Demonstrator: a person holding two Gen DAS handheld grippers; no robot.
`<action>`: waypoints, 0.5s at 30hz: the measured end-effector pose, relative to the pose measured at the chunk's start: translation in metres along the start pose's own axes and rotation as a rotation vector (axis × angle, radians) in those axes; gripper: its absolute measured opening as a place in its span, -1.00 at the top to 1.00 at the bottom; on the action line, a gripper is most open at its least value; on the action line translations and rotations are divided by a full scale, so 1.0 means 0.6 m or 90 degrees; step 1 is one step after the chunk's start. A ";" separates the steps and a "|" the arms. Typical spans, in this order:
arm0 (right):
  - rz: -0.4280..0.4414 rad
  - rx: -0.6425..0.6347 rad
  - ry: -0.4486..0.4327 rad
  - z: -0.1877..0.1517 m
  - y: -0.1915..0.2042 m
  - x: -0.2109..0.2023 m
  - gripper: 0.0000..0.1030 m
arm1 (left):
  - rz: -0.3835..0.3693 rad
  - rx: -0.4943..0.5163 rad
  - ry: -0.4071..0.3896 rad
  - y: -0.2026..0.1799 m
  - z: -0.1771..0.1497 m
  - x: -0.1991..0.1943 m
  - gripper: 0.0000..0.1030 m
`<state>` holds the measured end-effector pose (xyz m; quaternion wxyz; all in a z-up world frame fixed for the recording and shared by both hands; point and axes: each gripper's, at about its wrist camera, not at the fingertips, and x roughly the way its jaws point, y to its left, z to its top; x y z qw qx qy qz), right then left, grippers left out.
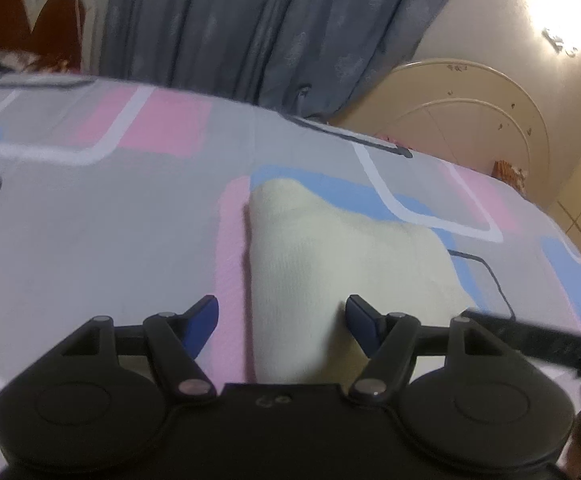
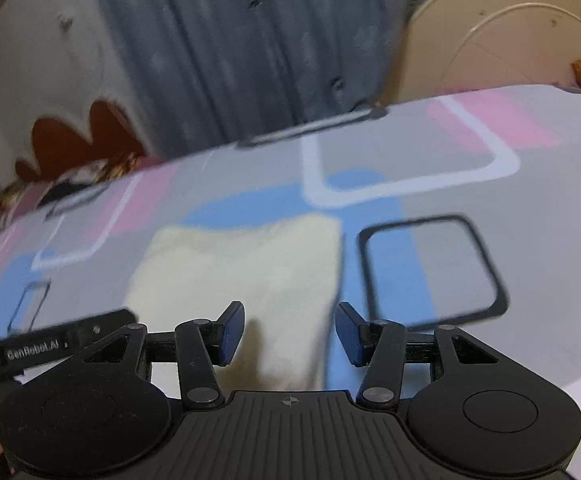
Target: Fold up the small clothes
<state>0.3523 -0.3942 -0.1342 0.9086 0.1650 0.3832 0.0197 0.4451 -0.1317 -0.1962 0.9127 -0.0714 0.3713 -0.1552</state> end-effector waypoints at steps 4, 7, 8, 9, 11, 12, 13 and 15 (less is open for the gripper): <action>-0.022 0.004 0.019 -0.029 -0.007 0.018 0.04 | -0.013 -0.011 0.016 -0.002 -0.017 0.007 -0.36; -0.018 0.037 0.019 -0.033 -0.026 0.017 0.03 | -0.021 -0.010 0.022 -0.002 -0.024 0.013 -0.38; -0.021 0.035 0.018 -0.035 -0.026 0.015 0.03 | -0.026 -0.020 0.025 0.002 -0.026 0.011 -0.38; -0.023 0.033 0.019 -0.037 -0.025 0.015 0.03 | -0.032 -0.029 0.030 0.005 -0.025 0.010 -0.38; -0.023 0.037 0.023 -0.034 -0.025 0.012 0.03 | -0.039 -0.043 0.041 0.011 -0.023 0.007 -0.38; -0.021 0.042 0.023 -0.030 -0.027 0.008 0.03 | -0.042 -0.045 0.042 0.013 -0.022 0.003 -0.36; -0.017 0.051 0.019 -0.027 -0.027 0.001 0.03 | -0.043 -0.043 0.042 0.013 -0.020 0.000 -0.35; 0.005 0.080 -0.001 -0.018 -0.032 -0.018 0.03 | -0.043 -0.035 0.039 0.011 -0.017 -0.006 -0.34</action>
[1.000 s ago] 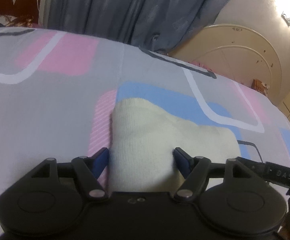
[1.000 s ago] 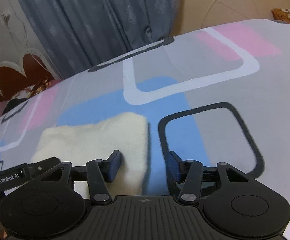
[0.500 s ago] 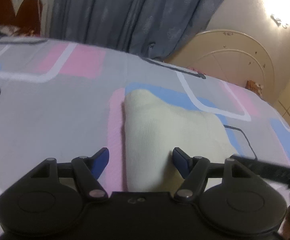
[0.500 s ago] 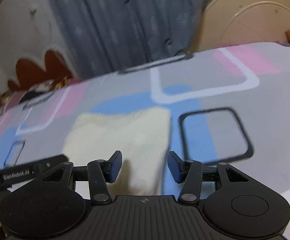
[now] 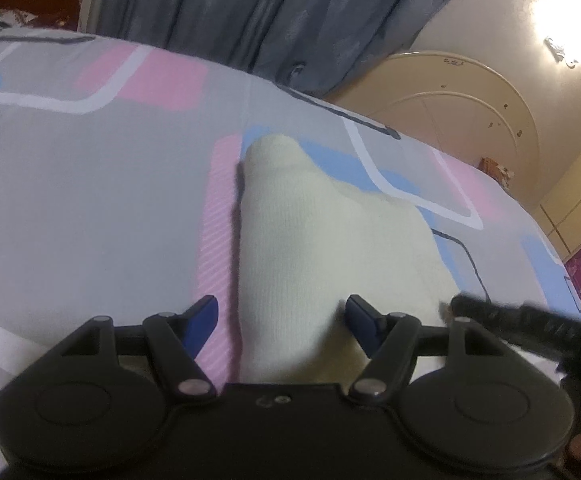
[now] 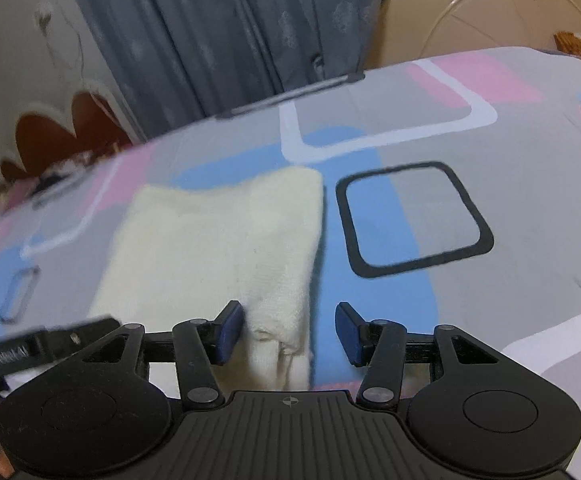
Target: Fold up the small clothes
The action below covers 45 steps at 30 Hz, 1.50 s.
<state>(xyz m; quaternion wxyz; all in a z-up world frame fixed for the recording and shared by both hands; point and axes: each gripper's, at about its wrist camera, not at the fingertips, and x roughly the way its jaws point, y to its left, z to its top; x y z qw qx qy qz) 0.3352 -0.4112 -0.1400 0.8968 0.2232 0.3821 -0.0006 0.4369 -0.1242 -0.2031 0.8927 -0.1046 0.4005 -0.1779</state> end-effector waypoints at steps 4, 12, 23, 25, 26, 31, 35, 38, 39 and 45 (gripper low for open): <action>0.023 0.032 -0.009 0.013 -0.003 -0.006 -0.10 | 0.000 0.006 0.007 -0.006 -0.002 0.009 -0.34; 0.043 0.054 0.039 0.000 -0.008 0.034 -0.43 | -0.028 0.003 0.029 -0.007 -0.002 0.036 -0.35; 0.089 0.087 0.054 -0.012 -0.028 0.052 0.03 | -0.054 -0.025 0.036 -0.003 -0.003 0.049 -0.14; 0.096 0.094 0.056 -0.013 -0.031 0.057 -0.04 | -0.055 -0.029 0.036 -0.001 -0.004 0.051 -0.12; 0.100 0.101 0.057 -0.013 -0.032 0.058 -0.05 | -0.055 -0.030 0.036 -0.001 -0.004 0.052 -0.10; 0.091 0.084 0.053 -0.014 -0.020 0.054 0.00 | -0.036 -0.019 0.039 -0.012 -0.002 0.045 0.01; 0.093 0.081 0.048 -0.013 -0.014 0.046 0.31 | -0.010 0.008 0.031 -0.034 0.005 0.036 0.21; 0.096 0.072 0.040 -0.009 -0.002 0.036 0.38 | -0.002 0.027 0.013 -0.046 0.005 0.024 0.28; 0.098 0.072 0.037 -0.008 -0.001 0.033 0.39 | -0.004 0.029 0.008 -0.048 0.005 0.019 0.28; 0.129 0.084 0.023 0.004 0.016 0.014 0.40 | -0.010 0.030 -0.023 -0.044 0.019 -0.020 0.29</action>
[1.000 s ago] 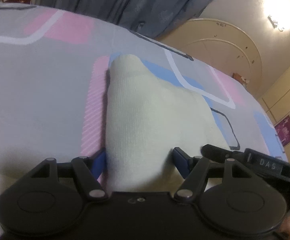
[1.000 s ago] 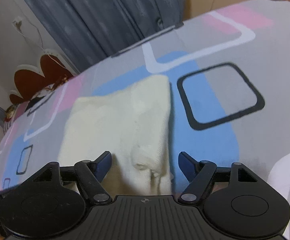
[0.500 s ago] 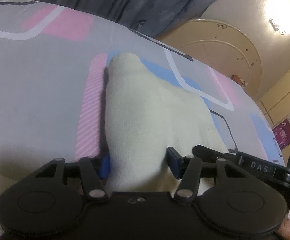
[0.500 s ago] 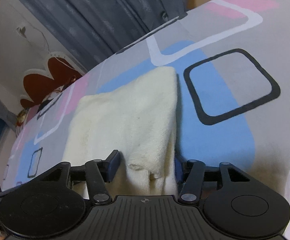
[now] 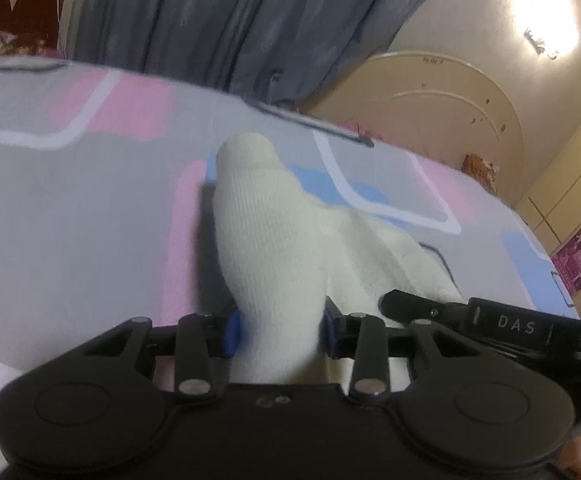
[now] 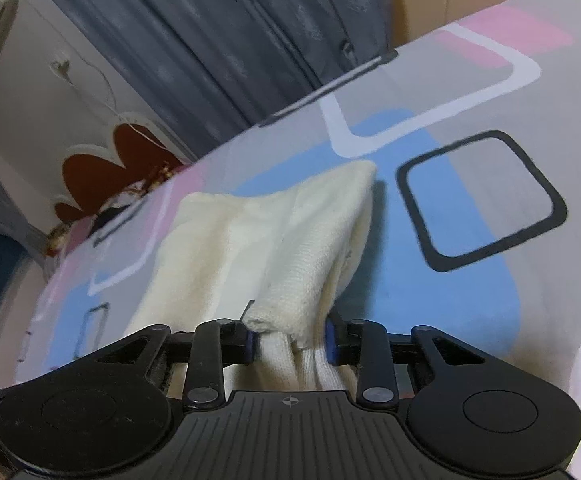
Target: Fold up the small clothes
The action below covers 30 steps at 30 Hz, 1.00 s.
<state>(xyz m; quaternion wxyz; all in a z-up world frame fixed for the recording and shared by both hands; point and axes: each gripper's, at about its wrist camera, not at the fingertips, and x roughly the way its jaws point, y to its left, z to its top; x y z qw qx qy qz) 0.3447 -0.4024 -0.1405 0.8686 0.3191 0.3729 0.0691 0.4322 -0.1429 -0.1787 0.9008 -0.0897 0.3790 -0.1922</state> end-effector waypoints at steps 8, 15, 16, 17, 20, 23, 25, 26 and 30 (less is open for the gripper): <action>0.047 -0.039 -0.004 0.001 0.112 0.025 0.41 | 0.036 -0.003 -0.041 0.075 0.037 -0.082 0.29; 0.078 -0.054 0.010 -0.030 0.247 0.114 0.40 | 0.059 -0.021 -0.063 0.213 0.071 -0.141 0.30; 0.079 -0.053 0.014 -0.037 0.267 0.133 0.40 | 0.061 -0.025 -0.061 0.239 0.077 -0.145 0.30; 0.079 -0.053 0.019 -0.042 0.284 0.151 0.40 | 0.062 -0.027 -0.061 0.258 0.083 -0.145 0.30; 0.081 -0.056 0.032 -0.059 0.330 0.206 0.40 | 0.069 -0.032 -0.060 0.325 0.095 -0.152 0.30; 0.079 -0.057 0.042 -0.073 0.370 0.259 0.40 | 0.073 -0.036 -0.057 0.380 0.104 -0.150 0.30; 0.075 -0.060 0.051 -0.081 0.389 0.294 0.40 | 0.074 -0.040 -0.053 0.412 0.107 -0.143 0.29; 0.072 -0.062 0.056 -0.082 0.395 0.307 0.40 | 0.073 -0.043 -0.049 0.425 0.108 -0.136 0.29; 0.055 -0.073 0.077 -0.097 0.405 0.349 0.40 | 0.077 -0.045 -0.023 0.470 0.088 -0.107 0.23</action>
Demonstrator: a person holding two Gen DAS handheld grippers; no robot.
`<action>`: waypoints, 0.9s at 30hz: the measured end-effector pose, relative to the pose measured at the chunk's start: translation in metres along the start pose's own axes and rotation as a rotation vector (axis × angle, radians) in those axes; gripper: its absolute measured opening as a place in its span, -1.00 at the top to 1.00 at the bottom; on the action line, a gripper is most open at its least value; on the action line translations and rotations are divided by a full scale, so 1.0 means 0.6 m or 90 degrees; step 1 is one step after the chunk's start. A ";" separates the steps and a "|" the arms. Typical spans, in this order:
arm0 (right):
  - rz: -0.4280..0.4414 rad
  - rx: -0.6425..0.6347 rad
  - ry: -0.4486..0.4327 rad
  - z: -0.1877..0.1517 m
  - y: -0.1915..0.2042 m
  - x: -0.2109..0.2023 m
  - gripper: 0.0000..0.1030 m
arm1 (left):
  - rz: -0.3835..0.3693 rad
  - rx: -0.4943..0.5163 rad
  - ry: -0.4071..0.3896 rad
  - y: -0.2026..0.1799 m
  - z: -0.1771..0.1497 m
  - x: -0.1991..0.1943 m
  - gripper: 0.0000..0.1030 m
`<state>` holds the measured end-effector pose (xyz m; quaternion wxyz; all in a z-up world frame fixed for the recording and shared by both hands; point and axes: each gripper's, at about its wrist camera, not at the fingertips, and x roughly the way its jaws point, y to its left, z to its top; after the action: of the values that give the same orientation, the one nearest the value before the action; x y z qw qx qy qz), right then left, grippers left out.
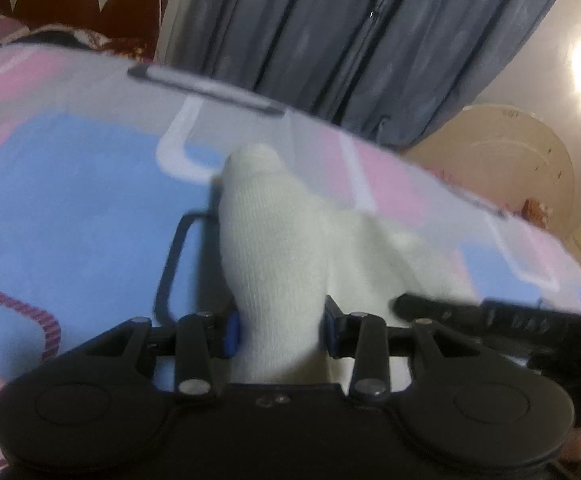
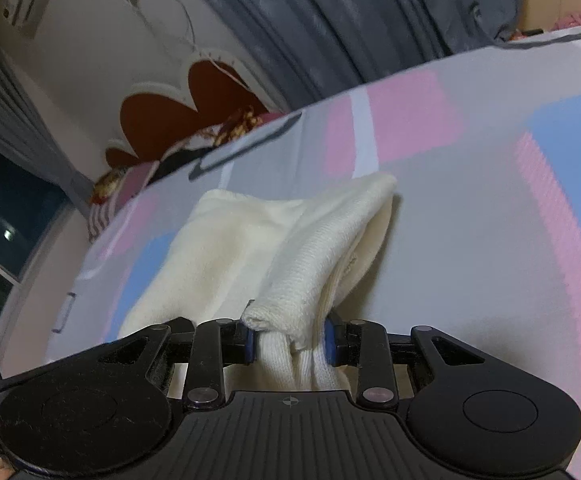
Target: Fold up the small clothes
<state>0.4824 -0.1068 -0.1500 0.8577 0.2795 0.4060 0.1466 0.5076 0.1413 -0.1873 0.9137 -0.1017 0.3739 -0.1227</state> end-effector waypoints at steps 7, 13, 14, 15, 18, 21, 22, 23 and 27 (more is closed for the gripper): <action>-0.057 0.020 0.000 -0.004 -0.040 0.017 -0.10 | 0.010 0.011 -0.011 0.015 -0.018 0.002 -0.23; -0.115 -0.005 -0.050 0.013 -0.026 -0.012 -0.10 | 0.034 0.033 -0.085 0.015 -0.009 -0.049 -0.13; -0.120 -0.011 -0.063 0.013 -0.021 -0.018 -0.06 | 0.032 0.034 -0.086 0.013 -0.002 -0.049 -0.12; -0.122 -0.019 -0.076 0.016 -0.013 -0.021 -0.03 | 0.027 0.033 -0.083 0.012 0.003 -0.045 -0.10; -0.103 -0.056 -0.095 0.013 0.020 -0.024 -0.03 | 0.019 0.045 -0.073 0.003 0.018 -0.021 -0.06; -0.071 -0.093 -0.073 -0.006 0.043 -0.013 0.08 | 0.028 0.045 -0.046 -0.002 0.014 0.012 -0.06; -0.067 -0.101 -0.060 -0.016 0.044 -0.008 0.15 | 0.036 0.047 -0.044 -0.003 0.008 0.017 -0.07; -0.075 -0.114 -0.047 -0.027 0.044 0.000 0.21 | 0.040 0.052 -0.044 -0.003 0.004 0.021 -0.12; -0.136 -0.146 -0.038 -0.039 0.025 0.022 0.57 | 0.050 0.071 -0.042 -0.010 -0.002 0.019 -0.13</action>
<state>0.4721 -0.0798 -0.1611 0.9062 0.1394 0.3885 0.0918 0.5136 0.1321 -0.1939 0.9338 -0.0396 0.3401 -0.1038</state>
